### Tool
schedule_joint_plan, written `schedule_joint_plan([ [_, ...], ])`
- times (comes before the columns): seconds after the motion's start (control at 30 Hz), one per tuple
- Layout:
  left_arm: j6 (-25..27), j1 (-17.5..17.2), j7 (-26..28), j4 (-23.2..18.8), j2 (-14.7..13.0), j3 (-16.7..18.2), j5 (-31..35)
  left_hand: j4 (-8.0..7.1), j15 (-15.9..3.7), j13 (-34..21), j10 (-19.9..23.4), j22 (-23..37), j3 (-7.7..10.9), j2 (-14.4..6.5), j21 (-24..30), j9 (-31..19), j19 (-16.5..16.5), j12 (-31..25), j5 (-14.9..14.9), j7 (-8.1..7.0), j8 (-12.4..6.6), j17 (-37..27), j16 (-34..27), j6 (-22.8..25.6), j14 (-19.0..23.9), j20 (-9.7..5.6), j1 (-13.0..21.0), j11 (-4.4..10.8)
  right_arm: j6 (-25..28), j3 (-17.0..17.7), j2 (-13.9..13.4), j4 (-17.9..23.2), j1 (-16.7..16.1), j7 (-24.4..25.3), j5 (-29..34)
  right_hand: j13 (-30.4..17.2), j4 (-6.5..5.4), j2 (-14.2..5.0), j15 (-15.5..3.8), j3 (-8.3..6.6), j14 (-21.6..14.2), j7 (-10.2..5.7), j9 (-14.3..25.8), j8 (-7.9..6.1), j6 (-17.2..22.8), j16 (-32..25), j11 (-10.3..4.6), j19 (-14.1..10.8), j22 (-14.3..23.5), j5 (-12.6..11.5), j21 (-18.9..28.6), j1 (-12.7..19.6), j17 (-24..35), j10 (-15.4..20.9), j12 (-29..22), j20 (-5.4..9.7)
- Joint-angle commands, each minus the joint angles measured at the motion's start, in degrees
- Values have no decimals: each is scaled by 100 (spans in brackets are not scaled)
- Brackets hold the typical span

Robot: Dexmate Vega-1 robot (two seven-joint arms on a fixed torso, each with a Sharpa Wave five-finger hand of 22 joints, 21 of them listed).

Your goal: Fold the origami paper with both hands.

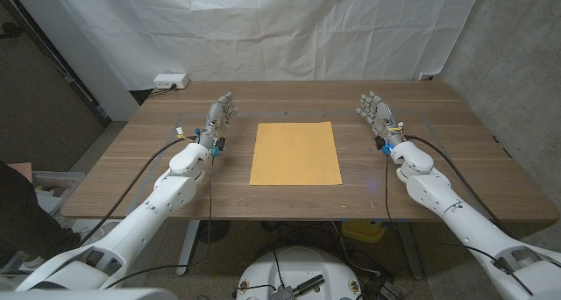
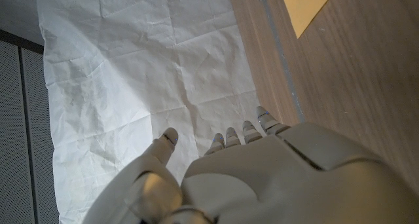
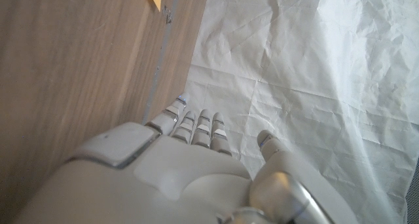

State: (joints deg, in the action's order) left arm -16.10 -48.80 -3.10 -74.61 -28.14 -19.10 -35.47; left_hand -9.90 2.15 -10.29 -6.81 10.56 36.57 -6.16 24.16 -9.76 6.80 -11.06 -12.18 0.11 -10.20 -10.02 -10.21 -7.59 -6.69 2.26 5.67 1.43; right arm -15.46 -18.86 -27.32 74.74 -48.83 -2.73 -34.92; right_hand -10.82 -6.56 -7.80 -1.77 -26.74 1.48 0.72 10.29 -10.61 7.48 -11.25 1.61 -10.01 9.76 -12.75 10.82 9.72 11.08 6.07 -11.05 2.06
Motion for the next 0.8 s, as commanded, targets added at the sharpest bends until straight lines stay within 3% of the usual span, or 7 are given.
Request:
schedule_joint_plan([
  [0.03,135,-183,-311,-120,226,442,658,-3,-8,-10,-35,29,51,-438,37,-17,34,-29,-23,-5,-25,-9,-38,-37,-42,3,21,12,271,623,467,128,-199,-301,536,-11,4,-224,-150,-38,31,6,21,-30,43,-32,3,-25,7,-29,33,52,12,37,-40,272],
  [0.27,143,-203,-610,-120,204,554,1128,5,12,-10,-38,29,64,-424,27,-18,35,-28,-19,-82,-52,-6,-37,52,-38,14,12,-7,448,874,624,284,-327,-412,809,-11,7,-217,-144,-40,29,-6,21,-28,39,-30,14,-24,7,-29,33,55,9,40,-40,267],
  [0.7,180,-418,-753,-483,-57,688,1890,42,52,-12,176,27,95,-390,33,-23,-45,-99,-7,-31,-89,6,-76,243,118,37,8,-47,543,1125,824,488,-516,-515,1035,-11,23,-216,-136,-43,20,-8,21,-27,39,-31,29,-23,7,-30,33,70,4,50,-41,255],
  [0.8,160,-465,-774,-576,-174,675,2121,51,76,-13,221,27,105,-380,44,-24,-96,-108,-3,-28,-95,8,-91,298,194,139,6,-40,556,1150,842,542,-558,-526,1074,-11,24,-213,-131,-42,21,-6,22,-28,42,-30,23,-20,7,-30,32,71,4,48,-39,249],
])
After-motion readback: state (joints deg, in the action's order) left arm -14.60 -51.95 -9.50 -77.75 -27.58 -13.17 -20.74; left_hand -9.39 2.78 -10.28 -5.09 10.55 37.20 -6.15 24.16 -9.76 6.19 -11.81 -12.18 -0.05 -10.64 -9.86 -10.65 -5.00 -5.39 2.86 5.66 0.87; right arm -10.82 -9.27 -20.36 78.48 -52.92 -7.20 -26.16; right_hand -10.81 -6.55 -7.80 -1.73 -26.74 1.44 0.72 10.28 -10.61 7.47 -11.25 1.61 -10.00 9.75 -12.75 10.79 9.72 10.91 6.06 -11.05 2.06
